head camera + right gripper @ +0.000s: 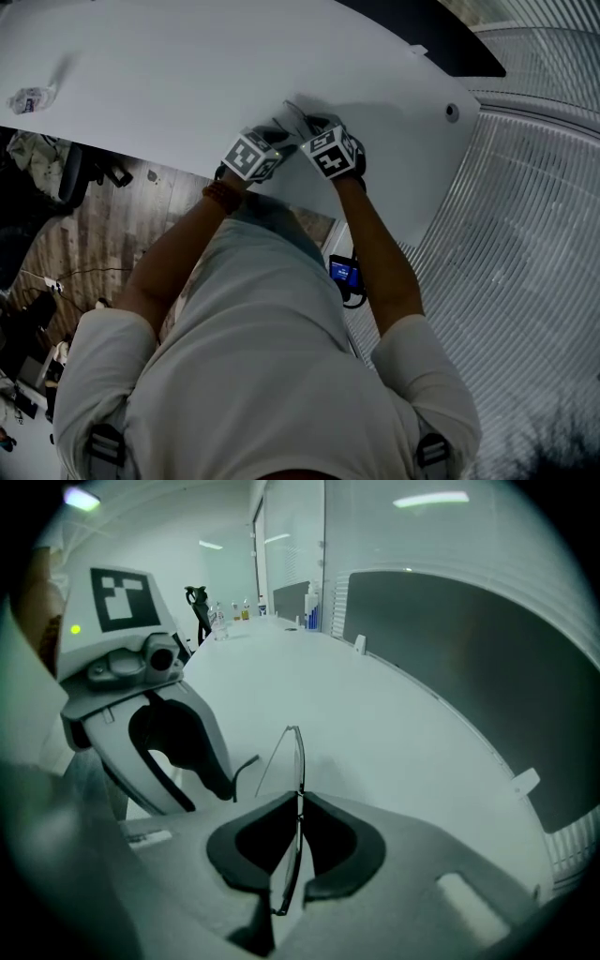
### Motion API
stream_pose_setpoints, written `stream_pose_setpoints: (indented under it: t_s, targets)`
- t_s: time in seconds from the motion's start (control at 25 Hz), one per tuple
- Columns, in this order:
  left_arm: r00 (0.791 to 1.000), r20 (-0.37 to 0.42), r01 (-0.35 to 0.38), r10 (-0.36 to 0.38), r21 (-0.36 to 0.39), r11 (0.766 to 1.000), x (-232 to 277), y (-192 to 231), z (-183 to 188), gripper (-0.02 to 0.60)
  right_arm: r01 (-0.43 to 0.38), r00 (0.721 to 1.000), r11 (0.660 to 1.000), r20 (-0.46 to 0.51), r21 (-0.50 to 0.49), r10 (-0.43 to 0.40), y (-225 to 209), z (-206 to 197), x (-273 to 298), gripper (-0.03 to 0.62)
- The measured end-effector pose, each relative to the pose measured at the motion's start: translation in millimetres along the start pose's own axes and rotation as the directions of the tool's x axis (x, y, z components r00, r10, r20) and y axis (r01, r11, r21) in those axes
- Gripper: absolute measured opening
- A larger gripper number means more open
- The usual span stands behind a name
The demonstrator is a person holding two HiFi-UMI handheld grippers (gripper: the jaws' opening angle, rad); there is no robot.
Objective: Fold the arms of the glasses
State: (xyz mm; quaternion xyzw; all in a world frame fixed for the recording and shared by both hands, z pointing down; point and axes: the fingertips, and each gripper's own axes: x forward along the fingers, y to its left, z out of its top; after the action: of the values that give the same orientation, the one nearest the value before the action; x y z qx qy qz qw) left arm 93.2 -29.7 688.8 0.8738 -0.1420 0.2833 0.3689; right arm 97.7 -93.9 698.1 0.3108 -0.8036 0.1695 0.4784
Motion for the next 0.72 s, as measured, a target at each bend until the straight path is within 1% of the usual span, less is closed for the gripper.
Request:
stream_pose_setpoints:
  t_s: [0.28, 0.36, 0.44, 0.56, 0.72]
  targets:
    - [1.0, -0.001, 0.0, 0.0, 0.02, 1.0, -1.3, 6.5, 10.7, 0.144, -0.001, 1.0, 0.995, 0.005, -0.099, 0.002, 17.5, 4.3, -5.4, 0.02]
    - [1.0, -0.007, 0.011, -0.011, 0.024, 1.0, -1.2, 4.4, 9.8, 0.144, 0.018, 1.0, 0.991, -0.001, -0.135, -0.018, 18.6, 3.9, -6.3, 0.02]
    - [1.0, -0.006, 0.012, -0.012, 0.03, 0.999, -4.8, 3.3, 10.7, 0.144, 0.05, 0.999, 0.98, -0.009, -0.19, -0.053, 17.2, 3.0, -5.7, 0.018]
    - [1.0, 0.004, 0.007, -0.007, 0.029, 1.0, -15.9, 2.9, 10.0, 0.144, 0.103, 0.994, 0.95, -0.015, -0.296, -0.112, 17.1, 0.3, -1.7, 0.018]
    - [1.0, 0.005, 0.013, -0.013, 0.018, 1.0, -30.7, -6.3, -2.7, 0.141, 0.17, 0.983, 0.89, 0.012, -0.424, -0.182, 20.2, -7.8, 0.2, 0.018]
